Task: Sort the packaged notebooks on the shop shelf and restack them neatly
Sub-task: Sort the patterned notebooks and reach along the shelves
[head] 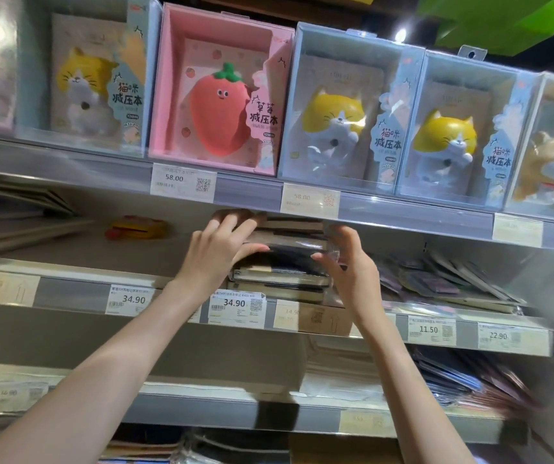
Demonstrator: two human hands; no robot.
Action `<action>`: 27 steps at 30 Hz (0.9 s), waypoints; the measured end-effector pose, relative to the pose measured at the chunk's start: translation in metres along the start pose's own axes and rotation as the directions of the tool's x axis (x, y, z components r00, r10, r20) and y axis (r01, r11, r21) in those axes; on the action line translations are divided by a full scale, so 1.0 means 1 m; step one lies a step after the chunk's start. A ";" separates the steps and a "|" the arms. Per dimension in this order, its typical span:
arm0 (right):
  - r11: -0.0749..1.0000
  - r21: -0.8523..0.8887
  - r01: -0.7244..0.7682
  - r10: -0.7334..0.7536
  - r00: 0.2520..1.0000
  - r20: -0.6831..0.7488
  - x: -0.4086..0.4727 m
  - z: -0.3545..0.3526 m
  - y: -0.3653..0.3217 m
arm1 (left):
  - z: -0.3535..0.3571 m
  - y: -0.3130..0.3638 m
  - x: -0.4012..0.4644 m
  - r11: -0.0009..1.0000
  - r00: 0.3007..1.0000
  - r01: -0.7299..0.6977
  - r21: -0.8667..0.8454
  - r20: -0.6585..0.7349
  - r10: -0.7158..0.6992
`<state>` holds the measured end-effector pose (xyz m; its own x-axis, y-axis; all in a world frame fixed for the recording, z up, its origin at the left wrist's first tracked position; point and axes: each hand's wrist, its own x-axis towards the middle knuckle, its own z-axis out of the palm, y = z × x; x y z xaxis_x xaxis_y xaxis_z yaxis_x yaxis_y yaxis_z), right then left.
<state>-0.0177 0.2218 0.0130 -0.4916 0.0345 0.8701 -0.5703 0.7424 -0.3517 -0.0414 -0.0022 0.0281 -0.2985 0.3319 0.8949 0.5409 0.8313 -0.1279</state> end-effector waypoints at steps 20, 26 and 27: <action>0.995 -0.042 -0.087 0.088 0.996 0.020 -0.011 -0.009 0.031 | -0.002 0.004 -0.025 0.896 0.878 0.393 -0.207 0.373 -0.299; 0.997 0.010 -0.072 0.071 0.990 0.124 -0.022 0.005 0.007 | -0.007 0.006 -0.018 0.806 0.810 0.499 -0.317 0.501 -0.304; 0.997 -0.005 -0.075 0.075 0.991 0.108 -0.021 0.008 0.008 | -0.007 0.005 -0.016 0.797 0.803 0.507 -0.329 0.516 -0.297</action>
<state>-0.0173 0.2217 -0.0110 -0.6016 0.0174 0.7986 -0.5283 0.7413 -0.4141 -0.0282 -0.0066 0.0159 -0.8066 0.2495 0.5359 0.5385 0.6841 0.4919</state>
